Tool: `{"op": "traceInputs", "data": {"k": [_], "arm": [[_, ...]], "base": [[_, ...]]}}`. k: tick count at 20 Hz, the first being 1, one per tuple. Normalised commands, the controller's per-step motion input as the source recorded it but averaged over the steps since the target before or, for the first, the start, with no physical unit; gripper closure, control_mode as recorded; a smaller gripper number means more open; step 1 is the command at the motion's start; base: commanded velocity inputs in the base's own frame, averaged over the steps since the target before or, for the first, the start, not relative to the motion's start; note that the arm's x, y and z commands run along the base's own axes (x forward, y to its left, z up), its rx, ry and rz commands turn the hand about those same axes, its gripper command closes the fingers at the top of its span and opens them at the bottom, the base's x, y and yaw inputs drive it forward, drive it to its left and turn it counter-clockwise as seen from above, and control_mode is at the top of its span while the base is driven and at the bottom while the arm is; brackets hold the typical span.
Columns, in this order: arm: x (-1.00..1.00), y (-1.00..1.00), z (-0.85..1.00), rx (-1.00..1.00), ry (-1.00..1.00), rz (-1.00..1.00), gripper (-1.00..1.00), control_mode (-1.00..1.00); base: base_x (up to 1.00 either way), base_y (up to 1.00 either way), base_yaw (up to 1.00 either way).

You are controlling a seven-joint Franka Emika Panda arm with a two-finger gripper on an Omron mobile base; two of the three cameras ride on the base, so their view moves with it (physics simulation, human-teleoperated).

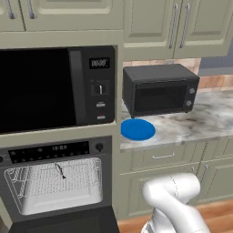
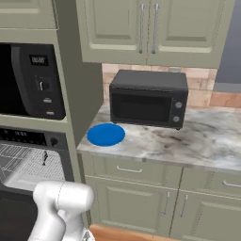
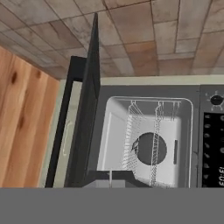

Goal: Take the fish from the oven and place it on the plate on the counter.

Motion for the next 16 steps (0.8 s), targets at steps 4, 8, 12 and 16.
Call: {"op": "traceInputs", "data": {"k": [4, 8, 12, 16], "arm": [[0.23, 0.0, 0.84, 0.0, -0.1, 0.0, 1.0, -1.0], [0.71, -0.07, 0.47, 0.0, 0.0, 0.0, 1.0, -1.0], [1.0, -0.05, 0.1, 0.0, 0.04, -0.03, 1.0, -1.0], [1.0, 0.0, 0.0, 0.0, 0.1, -0.04, 1.0, -1.0]], "base": [[0.0, 0.0, 0.0], [0.0, 0.0, 0.0], [0.0, 0.0, 0.0], [0.0, 0.0, 0.0]]}}
